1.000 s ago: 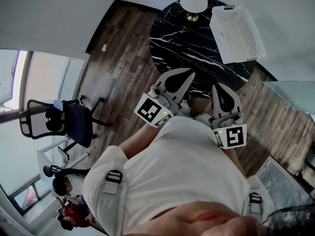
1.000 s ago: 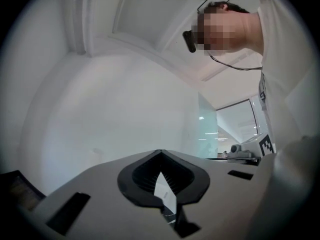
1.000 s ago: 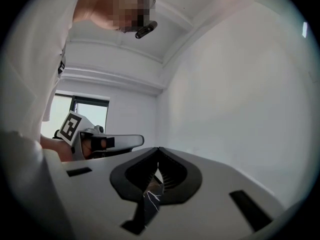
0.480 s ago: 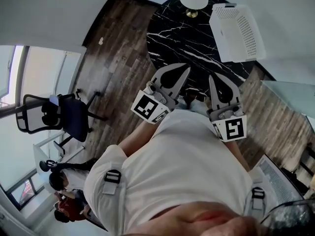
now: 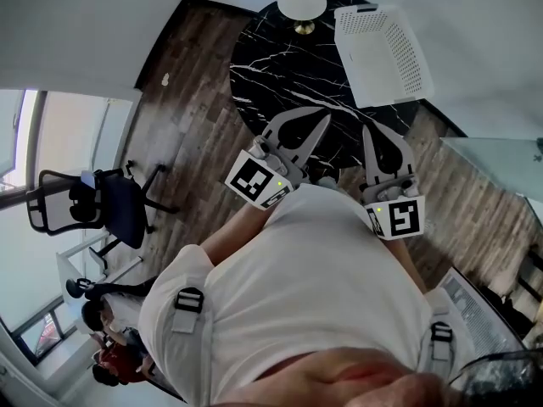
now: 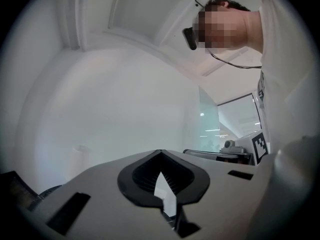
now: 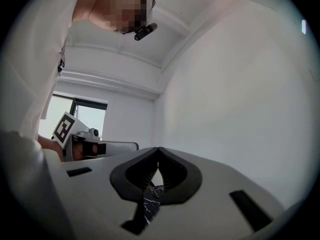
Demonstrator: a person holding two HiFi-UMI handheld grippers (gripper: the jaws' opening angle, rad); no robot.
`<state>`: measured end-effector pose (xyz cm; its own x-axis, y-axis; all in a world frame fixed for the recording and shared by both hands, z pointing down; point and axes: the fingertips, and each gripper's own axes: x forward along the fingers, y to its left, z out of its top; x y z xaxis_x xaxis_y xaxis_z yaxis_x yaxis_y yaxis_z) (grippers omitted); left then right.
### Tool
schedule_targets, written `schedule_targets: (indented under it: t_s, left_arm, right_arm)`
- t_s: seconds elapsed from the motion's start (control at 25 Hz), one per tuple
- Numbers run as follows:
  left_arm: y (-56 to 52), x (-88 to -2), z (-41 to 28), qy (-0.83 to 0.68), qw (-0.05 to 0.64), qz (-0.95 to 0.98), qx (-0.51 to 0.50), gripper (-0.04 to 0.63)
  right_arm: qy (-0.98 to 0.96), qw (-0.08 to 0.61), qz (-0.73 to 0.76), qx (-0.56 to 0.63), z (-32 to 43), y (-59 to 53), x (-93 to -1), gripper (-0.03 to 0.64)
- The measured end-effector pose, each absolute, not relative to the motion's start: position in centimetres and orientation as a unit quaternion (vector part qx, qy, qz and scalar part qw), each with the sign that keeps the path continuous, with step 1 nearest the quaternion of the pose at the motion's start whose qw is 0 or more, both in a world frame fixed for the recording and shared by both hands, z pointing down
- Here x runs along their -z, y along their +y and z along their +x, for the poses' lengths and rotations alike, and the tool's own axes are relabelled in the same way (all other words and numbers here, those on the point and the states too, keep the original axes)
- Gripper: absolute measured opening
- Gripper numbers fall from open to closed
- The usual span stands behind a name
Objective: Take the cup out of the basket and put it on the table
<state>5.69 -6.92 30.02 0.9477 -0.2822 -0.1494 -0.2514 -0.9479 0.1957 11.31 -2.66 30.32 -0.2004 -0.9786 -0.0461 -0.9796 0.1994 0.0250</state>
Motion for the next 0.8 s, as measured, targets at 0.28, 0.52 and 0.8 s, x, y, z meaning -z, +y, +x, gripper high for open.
schedule_targets:
  t_s: [0.28, 0.52, 0.8]
  left_arm:
    - [-5.8, -30.2, 9.8, -0.112, 0.077, 0.988, 0.073, 0.005]
    - [-5.6, -31.6, 11.1, -0.103, 0.094, 0.989, 0.053, 0.005]
    - [-5.8, -33.3, 12.0, -0.096, 0.101, 0.99, 0.031, 0.005]
  right_arm:
    - [0.771, 0.013, -0.636, -0.028, 14.6, -2.2, -30.5, 0.006]
    - [0.768, 0.021, -0.64, -0.009, 15.1, -2.1, -31.1, 0.006]
    - [0.765, 0.0, -0.643, -0.003, 15.7, -2.9, -32.6, 0.006]
